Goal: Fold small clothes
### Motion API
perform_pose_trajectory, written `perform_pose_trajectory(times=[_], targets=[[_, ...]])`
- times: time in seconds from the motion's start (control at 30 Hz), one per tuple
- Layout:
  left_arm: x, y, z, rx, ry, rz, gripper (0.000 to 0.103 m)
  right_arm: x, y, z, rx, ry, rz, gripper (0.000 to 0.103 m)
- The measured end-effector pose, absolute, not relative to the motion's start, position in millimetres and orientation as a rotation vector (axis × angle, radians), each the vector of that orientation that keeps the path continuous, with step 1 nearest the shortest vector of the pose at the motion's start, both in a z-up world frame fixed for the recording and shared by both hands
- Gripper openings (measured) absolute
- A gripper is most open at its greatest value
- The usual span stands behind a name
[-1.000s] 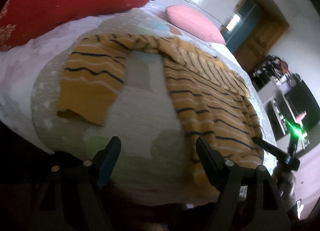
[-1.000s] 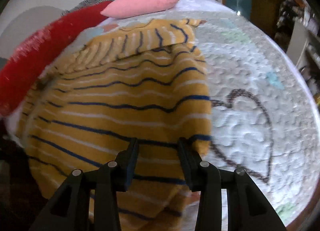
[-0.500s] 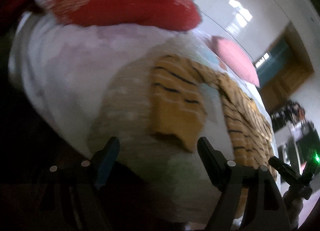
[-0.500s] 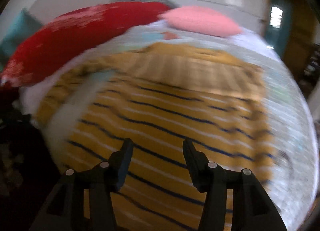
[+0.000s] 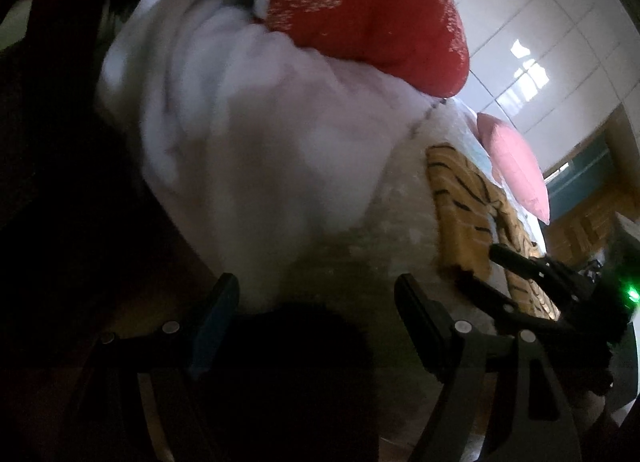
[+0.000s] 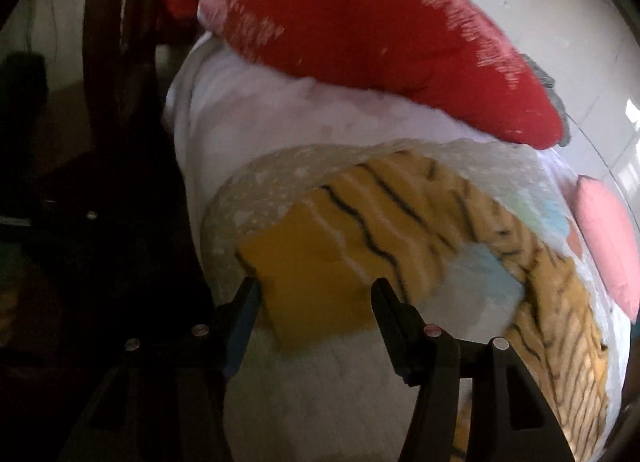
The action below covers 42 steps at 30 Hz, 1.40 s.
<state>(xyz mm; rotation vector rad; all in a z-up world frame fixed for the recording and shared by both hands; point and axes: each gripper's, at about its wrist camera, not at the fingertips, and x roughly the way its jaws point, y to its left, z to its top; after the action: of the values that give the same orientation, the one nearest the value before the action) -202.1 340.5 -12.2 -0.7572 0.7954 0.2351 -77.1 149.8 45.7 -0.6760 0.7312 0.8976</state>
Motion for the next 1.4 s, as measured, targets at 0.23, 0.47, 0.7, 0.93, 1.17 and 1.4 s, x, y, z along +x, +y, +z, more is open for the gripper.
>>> perform_pose_trajectory(times=[0.23,0.47,0.7,0.93,1.17,1.4], targets=[[-199,346,-21,-0.774,0.817,0.22,0.079,-56,187,53,-0.582,0.802,0.912,0.008],[-200,342,-10,-0.747,0.8,0.204,0.079,-40,236,111,-0.441,0.718,0.98,0.007],[-204,342,-5,-0.741,0.802,0.226,0.079,9,205,205,-0.288,0.619,0.928,0.007],[-188,326,8,-0.709,0.796,0.177,0.079,59,102,320,-0.221,0.465,0.743,0.007],[-169,296,27,-0.637,0.793,0.107,0.079,70,-21,341,-0.178,0.461,0.609,0.007],[-149,256,41,-0.553,0.825,0.05,0.079,104,-148,224,-0.202,0.716,0.322,0.007]])
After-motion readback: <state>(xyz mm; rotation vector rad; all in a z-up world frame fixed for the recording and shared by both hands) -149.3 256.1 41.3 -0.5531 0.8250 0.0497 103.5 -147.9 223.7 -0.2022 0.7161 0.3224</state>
